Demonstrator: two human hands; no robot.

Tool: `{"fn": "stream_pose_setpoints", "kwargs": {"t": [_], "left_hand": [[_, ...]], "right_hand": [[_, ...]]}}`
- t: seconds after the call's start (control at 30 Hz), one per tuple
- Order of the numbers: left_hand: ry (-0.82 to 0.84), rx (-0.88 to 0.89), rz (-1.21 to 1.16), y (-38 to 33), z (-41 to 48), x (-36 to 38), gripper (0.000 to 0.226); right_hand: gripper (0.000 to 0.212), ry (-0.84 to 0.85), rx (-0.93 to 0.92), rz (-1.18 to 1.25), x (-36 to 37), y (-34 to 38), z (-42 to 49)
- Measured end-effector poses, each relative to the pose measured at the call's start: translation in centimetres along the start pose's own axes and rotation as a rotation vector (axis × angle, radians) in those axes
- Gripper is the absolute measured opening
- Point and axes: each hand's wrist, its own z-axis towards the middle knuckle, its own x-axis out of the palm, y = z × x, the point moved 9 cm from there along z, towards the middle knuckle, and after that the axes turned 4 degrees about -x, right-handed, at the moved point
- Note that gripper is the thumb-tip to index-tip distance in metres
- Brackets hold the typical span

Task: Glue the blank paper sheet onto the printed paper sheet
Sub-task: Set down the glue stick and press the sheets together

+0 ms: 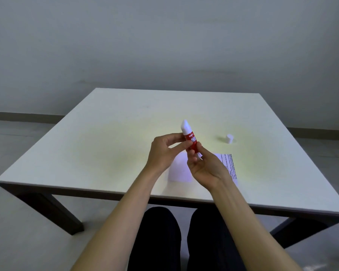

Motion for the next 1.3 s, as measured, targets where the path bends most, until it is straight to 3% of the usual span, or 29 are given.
{"fn": "stream_pose_setpoints", "kwargs": {"t": [0.1,0.2,0.37,0.53,0.6,0.87,1.3], "left_hand": [[-0.108,-0.005,0.014,0.0,0.7,-1.0,0.009],[-0.165,-0.005,0.090,-0.8,2.1,-2.5,0.005],[-0.314,0.000,0.411,-2.2,5.7,-6.9,0.007],[-0.359,-0.030,0.661,-1.5,7.3,-7.9,0.014],[-0.354,-0.037,0.696,-1.1,7.4,-7.7,0.014],[-0.367,-0.115,0.654,2.0,6.9,-8.1,0.013],[-0.335,-0.148,0.541,4.2,5.8,-7.8,0.016]], "right_hand": [[0.016,0.046,-0.025,-0.162,0.1,0.0,0.3],[0.025,0.036,-0.113,-0.506,-0.7,1.0,0.3],[0.030,0.007,-0.423,-1.368,-0.4,1.9,-0.8],[0.049,0.192,-0.581,-2.132,2.0,-2.1,-1.1],[0.053,0.254,-0.682,-2.317,2.8,-3.3,-1.5],[0.049,0.427,-0.751,-2.528,1.7,-5.4,-2.4],[0.023,0.550,-0.883,-2.286,2.2,-5.3,-3.7]]}}
